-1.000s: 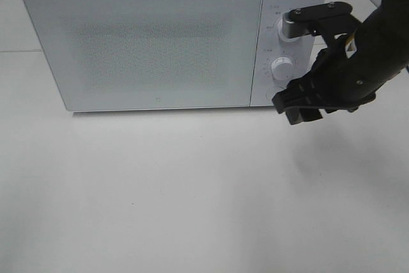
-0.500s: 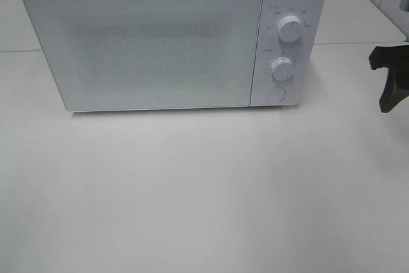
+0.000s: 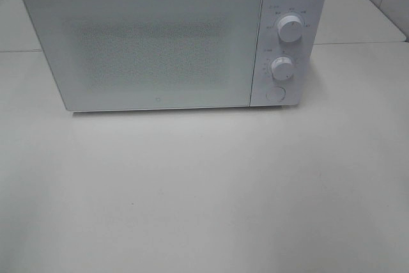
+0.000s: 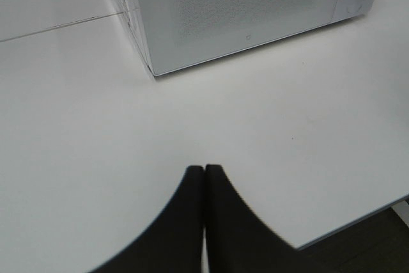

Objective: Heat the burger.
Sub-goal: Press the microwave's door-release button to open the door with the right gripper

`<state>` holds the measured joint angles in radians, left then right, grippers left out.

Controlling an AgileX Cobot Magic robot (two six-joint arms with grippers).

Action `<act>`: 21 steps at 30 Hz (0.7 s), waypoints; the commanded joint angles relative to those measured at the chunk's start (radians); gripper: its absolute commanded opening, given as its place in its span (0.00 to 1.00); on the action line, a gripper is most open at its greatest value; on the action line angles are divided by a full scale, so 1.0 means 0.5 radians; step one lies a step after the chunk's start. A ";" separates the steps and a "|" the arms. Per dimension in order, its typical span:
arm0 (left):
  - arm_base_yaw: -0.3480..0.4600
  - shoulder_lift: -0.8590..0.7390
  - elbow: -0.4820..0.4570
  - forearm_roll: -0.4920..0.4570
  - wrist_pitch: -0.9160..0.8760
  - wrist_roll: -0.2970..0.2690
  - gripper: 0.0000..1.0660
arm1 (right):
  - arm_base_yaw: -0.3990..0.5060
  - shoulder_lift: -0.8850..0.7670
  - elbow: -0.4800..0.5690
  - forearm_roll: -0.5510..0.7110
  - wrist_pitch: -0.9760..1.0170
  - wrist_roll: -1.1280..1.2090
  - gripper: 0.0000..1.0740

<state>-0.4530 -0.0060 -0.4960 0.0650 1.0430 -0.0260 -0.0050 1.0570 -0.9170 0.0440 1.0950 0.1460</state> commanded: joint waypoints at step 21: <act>0.008 -0.036 0.004 -0.012 -0.018 -0.008 0.00 | -0.008 -1.554 0.790 0.018 -0.250 -0.194 0.55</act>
<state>-0.4530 -0.0060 -0.4960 0.0650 1.0430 -0.0260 -0.0050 0.3270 -0.5320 0.0440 0.9980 0.0710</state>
